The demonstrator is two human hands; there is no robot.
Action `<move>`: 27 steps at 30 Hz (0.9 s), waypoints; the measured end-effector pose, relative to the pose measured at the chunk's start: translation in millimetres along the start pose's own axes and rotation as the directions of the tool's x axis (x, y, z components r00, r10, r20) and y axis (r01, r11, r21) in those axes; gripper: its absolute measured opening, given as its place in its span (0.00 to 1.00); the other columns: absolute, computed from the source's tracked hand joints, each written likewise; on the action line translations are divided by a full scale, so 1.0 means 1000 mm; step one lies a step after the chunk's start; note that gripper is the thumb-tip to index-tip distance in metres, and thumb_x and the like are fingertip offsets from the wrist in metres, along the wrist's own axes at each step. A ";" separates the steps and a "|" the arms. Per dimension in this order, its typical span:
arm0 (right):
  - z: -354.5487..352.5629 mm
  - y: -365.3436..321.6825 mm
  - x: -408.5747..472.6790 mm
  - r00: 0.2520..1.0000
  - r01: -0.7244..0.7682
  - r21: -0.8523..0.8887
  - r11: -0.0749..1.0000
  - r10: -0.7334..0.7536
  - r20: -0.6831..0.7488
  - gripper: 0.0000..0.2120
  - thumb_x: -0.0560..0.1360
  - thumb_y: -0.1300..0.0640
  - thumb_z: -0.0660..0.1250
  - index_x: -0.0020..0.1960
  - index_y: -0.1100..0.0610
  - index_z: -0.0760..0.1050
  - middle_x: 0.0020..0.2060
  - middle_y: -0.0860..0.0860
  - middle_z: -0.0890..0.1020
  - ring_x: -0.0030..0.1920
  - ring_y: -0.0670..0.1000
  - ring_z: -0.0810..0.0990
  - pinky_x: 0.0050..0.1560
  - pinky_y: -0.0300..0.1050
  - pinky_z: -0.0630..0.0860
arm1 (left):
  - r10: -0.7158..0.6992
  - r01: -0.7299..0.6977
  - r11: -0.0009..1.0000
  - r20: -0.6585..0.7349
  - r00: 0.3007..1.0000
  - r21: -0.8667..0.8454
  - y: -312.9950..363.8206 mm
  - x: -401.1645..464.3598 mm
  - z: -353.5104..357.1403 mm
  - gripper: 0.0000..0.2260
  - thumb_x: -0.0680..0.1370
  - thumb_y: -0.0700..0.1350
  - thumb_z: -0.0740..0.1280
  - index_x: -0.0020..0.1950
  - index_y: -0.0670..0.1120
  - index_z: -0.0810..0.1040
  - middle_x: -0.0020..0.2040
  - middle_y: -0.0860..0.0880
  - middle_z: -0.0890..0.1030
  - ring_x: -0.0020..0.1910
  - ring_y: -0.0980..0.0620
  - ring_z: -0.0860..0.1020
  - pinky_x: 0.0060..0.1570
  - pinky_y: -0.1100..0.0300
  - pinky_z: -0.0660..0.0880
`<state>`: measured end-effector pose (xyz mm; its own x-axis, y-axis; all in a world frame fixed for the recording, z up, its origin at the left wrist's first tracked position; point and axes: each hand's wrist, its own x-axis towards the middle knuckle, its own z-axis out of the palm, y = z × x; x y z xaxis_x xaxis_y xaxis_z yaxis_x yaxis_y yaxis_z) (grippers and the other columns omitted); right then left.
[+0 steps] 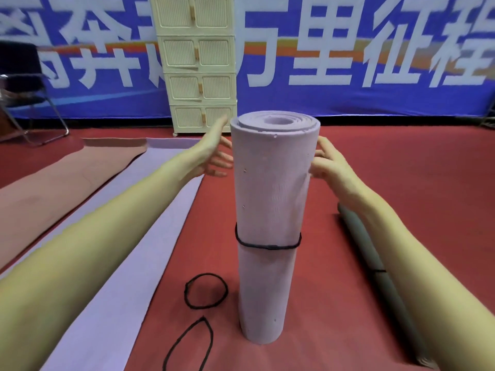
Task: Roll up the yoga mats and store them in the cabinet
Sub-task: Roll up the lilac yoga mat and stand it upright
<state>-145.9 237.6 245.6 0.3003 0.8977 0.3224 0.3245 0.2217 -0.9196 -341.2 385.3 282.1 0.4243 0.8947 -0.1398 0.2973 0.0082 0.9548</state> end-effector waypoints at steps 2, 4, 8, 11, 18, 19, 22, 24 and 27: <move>-0.002 -0.006 -0.007 0.991 0.027 -0.119 0.992 -0.011 0.133 0.40 0.59 0.47 0.73 0.69 0.49 0.65 0.58 0.45 0.79 0.57 0.40 0.77 0.53 0.36 0.74 | 0.009 -0.012 0.998 0.060 0.998 0.055 0.017 -0.012 -0.006 0.39 0.72 0.75 0.49 0.57 0.43 0.79 0.49 0.40 0.81 0.46 0.43 0.81 0.46 0.52 0.79; 0.004 -0.009 -0.011 0.983 0.070 -0.166 0.984 -0.040 0.179 0.48 0.58 0.45 0.80 0.72 0.47 0.60 0.64 0.40 0.73 0.60 0.34 0.74 0.56 0.31 0.72 | 0.046 -0.065 0.989 0.148 0.988 0.132 0.026 -0.024 -0.011 0.40 0.70 0.76 0.52 0.58 0.45 0.80 0.52 0.38 0.82 0.50 0.39 0.82 0.47 0.45 0.81; 0.017 -0.009 -0.010 0.976 0.207 -0.186 0.960 -0.189 0.111 0.51 0.57 0.47 0.84 0.74 0.49 0.62 0.68 0.42 0.72 0.66 0.39 0.72 0.64 0.44 0.73 | 0.186 -0.224 0.950 0.184 0.965 0.216 0.025 -0.038 -0.012 0.22 0.71 0.67 0.63 0.52 0.52 0.81 0.51 0.40 0.82 0.44 0.41 0.82 0.42 0.45 0.81; 0.018 -0.012 -0.007 0.965 0.259 -0.187 0.948 -0.244 0.097 0.48 0.59 0.52 0.84 0.73 0.51 0.64 0.67 0.42 0.74 0.65 0.39 0.73 0.65 0.42 0.73 | 0.232 -0.262 0.946 0.166 0.958 0.190 0.024 -0.039 -0.011 0.13 0.74 0.60 0.63 0.47 0.53 0.80 0.48 0.42 0.79 0.41 0.42 0.79 0.40 0.45 0.81; 0.000 0.005 0.015 0.921 0.388 -0.331 0.860 -0.378 0.097 0.51 0.59 0.56 0.84 0.75 0.49 0.60 0.68 0.39 0.71 0.67 0.39 0.70 0.65 0.37 0.69 | 0.339 -0.345 0.931 0.069 0.938 0.119 0.018 -0.025 0.011 0.09 0.76 0.50 0.62 0.38 0.52 0.77 0.35 0.52 0.77 0.39 0.52 0.76 0.44 0.51 0.80; -0.005 0.015 0.017 0.914 0.398 -0.379 0.835 -0.395 0.090 0.52 0.58 0.53 0.83 0.76 0.49 0.59 0.69 0.40 0.70 0.69 0.41 0.69 0.67 0.41 0.68 | 0.383 -0.388 0.913 0.067 0.921 0.127 0.011 -0.022 0.017 0.08 0.77 0.47 0.62 0.38 0.51 0.76 0.34 0.53 0.77 0.37 0.54 0.75 0.42 0.54 0.79; -0.013 0.057 0.018 0.884 0.432 -0.519 0.737 -0.460 0.082 0.48 0.63 0.42 0.74 0.77 0.52 0.57 0.73 0.41 0.63 0.72 0.42 0.63 0.70 0.48 0.65 | 0.576 -0.589 0.791 0.124 0.808 0.165 -0.021 -0.012 0.040 0.07 0.79 0.40 0.62 0.43 0.49 0.74 0.38 0.51 0.75 0.34 0.62 0.72 0.39 0.67 0.72; -0.016 0.090 0.013 0.874 0.438 -0.555 0.707 -0.480 0.077 0.46 0.66 0.40 0.71 0.76 0.57 0.58 0.74 0.45 0.61 0.74 0.43 0.61 0.72 0.47 0.63 | 0.610 -0.627 0.749 0.147 0.779 0.215 -0.047 0.004 0.054 0.04 0.79 0.42 0.62 0.47 0.49 0.75 0.42 0.53 0.75 0.41 0.65 0.75 0.46 0.68 0.72; -0.026 0.142 -0.001 0.935 0.315 -0.623 0.716 -0.349 0.071 0.46 0.68 0.39 0.68 0.78 0.57 0.55 0.74 0.50 0.62 0.72 0.49 0.65 0.66 0.51 0.72 | 0.538 -0.595 0.689 0.258 0.802 0.414 -0.101 0.034 0.078 0.12 0.78 0.52 0.62 0.56 0.48 0.76 0.51 0.51 0.80 0.53 0.46 0.77 0.55 0.48 0.74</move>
<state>-76.9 257.9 120.1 0.1037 0.7888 0.6058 0.8854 0.2042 -0.4175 -290.4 380.3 160.4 0.7211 0.6071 0.3337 0.3065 -0.7115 0.6323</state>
